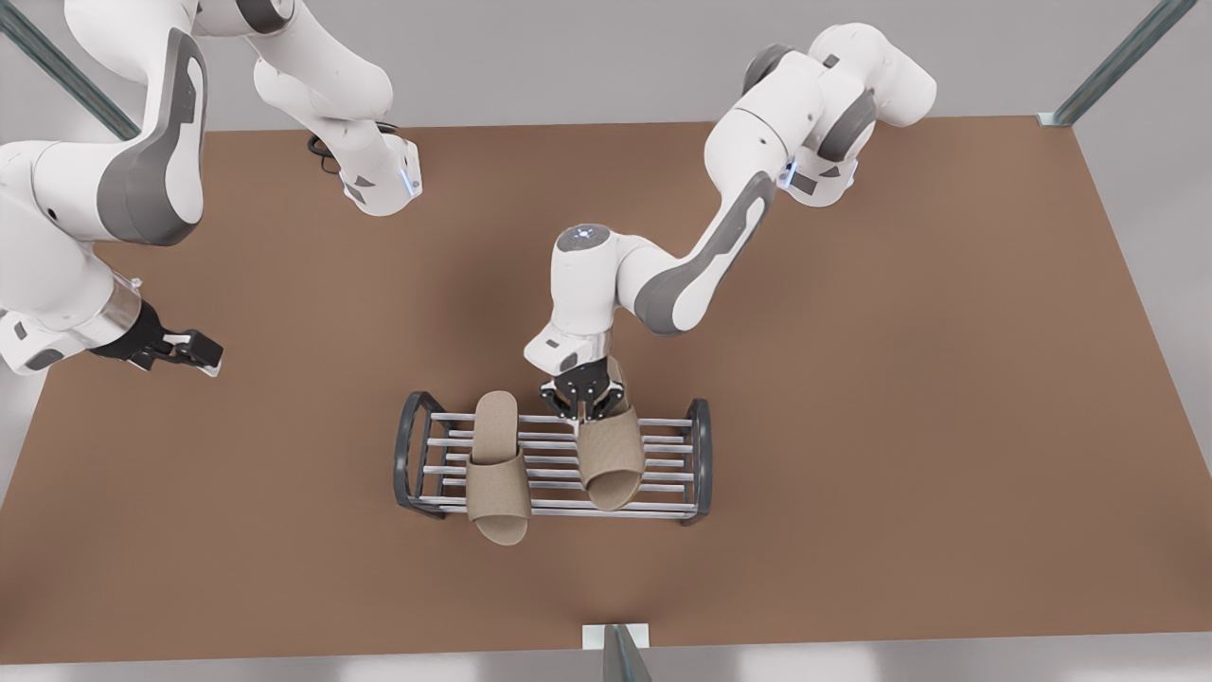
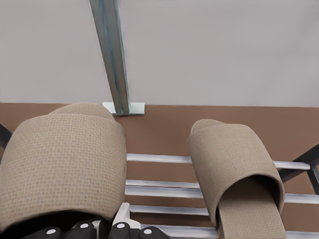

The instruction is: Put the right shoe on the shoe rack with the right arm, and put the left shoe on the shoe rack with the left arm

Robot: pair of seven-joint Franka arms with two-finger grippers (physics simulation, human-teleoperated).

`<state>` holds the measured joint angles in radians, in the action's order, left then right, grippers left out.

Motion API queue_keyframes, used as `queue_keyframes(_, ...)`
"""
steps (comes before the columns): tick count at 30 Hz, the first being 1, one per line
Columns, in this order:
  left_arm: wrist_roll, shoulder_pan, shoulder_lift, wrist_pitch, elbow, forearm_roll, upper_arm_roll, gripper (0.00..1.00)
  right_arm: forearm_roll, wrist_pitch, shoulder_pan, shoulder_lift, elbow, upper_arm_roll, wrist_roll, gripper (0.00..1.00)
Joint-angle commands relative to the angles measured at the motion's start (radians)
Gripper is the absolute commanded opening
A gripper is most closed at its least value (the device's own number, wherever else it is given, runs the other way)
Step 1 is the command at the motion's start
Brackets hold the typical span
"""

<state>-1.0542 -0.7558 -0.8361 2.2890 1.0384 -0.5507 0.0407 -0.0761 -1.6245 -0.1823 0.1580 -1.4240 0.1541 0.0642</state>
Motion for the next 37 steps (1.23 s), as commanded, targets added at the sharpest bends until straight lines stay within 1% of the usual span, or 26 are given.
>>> queue_keyframes(1,-0.060,0.001,-0.009,0.066,0.002,0.002,-0.005,0.21,0.001,0.002,0.001,-0.002,0.001,0.001,-0.112,1.00)
queue_keyframes(5,-0.058,0.006,-0.028,0.102,-0.005,0.002,-0.007,0.21,0.001,0.002,0.001,-0.002,0.001,0.007,-0.110,1.00)
queue_keyframes(6,-0.056,0.000,-0.037,0.106,-0.008,0.003,-0.035,0.21,0.002,0.002,0.001,-0.002,0.001,0.007,-0.110,1.00)
queue_keyframes(7,-0.056,0.000,-0.038,0.118,-0.009,0.003,-0.035,0.21,0.004,0.002,0.001,-0.002,0.001,0.007,-0.109,1.00)
queue_keyframes(13,-0.041,0.000,-0.037,0.116,-0.011,0.003,-0.041,0.22,0.004,0.000,0.001,-0.002,0.001,0.007,-0.109,1.00)
queue_keyframes(14,-0.041,0.000,-0.038,0.116,-0.011,0.002,-0.041,0.52,0.004,0.000,0.000,-0.002,0.001,0.007,-0.109,1.00)
queue_keyframes(15,-0.040,0.000,-0.037,0.115,-0.011,0.002,-0.041,1.00,0.004,0.000,0.000,-0.002,0.001,0.007,-0.109,1.00)
queue_keyframes(20,-0.033,-0.004,-0.023,0.101,-0.005,0.002,-0.038,1.00,0.005,-0.001,0.001,-0.002,0.001,0.009,-0.109,1.00)
queue_keyframes(23,-0.036,-0.017,0.012,0.009,-0.005,0.014,-0.021,1.00,0.004,-0.001,0.001,-0.002,0.001,0.016,-0.109,1.00)
queue_keyframes(24,-0.035,-0.017,0.049,-0.032,-0.005,0.018,-0.013,1.00,0.004,-0.001,0.001,-0.003,0.001,0.016,-0.109,1.00)
queue_keyframes(25,-0.027,-0.008,0.101,-0.130,-0.003,0.018,0.028,1.00,0.004,-0.001,0.001,-0.003,0.001,0.016,-0.109,1.00)
queue_keyframes(26,0.018,0.010,0.185,-0.250,0.003,0.099,0.030,1.00,0.004,-0.001,0.001,-0.003,0.002,0.016,-0.109,1.00)
queue_keyframes(27,0.233,0.094,0.284,-0.443,0.003,0.236,0.028,1.00,0.004,-0.001,0.001,-0.003,0.002,0.016,-0.107,1.00)
queue_keyframes(28,0.440,0.174,0.330,-0.603,0.005,0.322,0.027,1.00,0.004,-0.003,0.001,-0.002,0.002,0.016,-0.107,1.00)
queue_keyframes(29,0.672,0.274,0.344,-0.715,0.005,0.365,0.028,1.00,0.005,-0.003,0.001,-0.003,0.002,0.018,-0.106,1.00)
queue_keyframes(30,0.871,0.378,0.351,-0.763,0.012,0.420,0.028,1.00,0.004,-0.003,0.001,-0.002,0.002,0.022,-0.106,1.00)
queue_keyframes(31,1.007,0.463,0.361,-0.773,0.071,0.434,0.028,1.00,0.005,-0.001,0.003,-0.002,0.002,0.025,-0.106,1.00)
queue_keyframes(32,1.008,0.602,0.484,-0.602,0.315,0.496,0.085,1.00,-0.001,-0.001,0.001,-0.002,0.002,0.051,-0.107,1.00)
queue_keyframes(33,0.993,0.704,0.606,-0.362,0.577,0.497,0.162,1.00,0.001,-0.001,0.003,-0.003,0.002,0.055,-0.106,1.00)
queue_keyframes(35,0.999,0.699,0.560,-0.433,0.485,0.500,0.148,1.00,-0.033,0.003,0.046,-0.002,0.014,0.061,-0.107,1.00)
queue_keyframes(37,0.999,0.699,0.551,-0.434,0.483,0.492,0.145,1.00,-0.036,0.003,0.115,-0.002,0.014,0.059,-0.107,1.00)
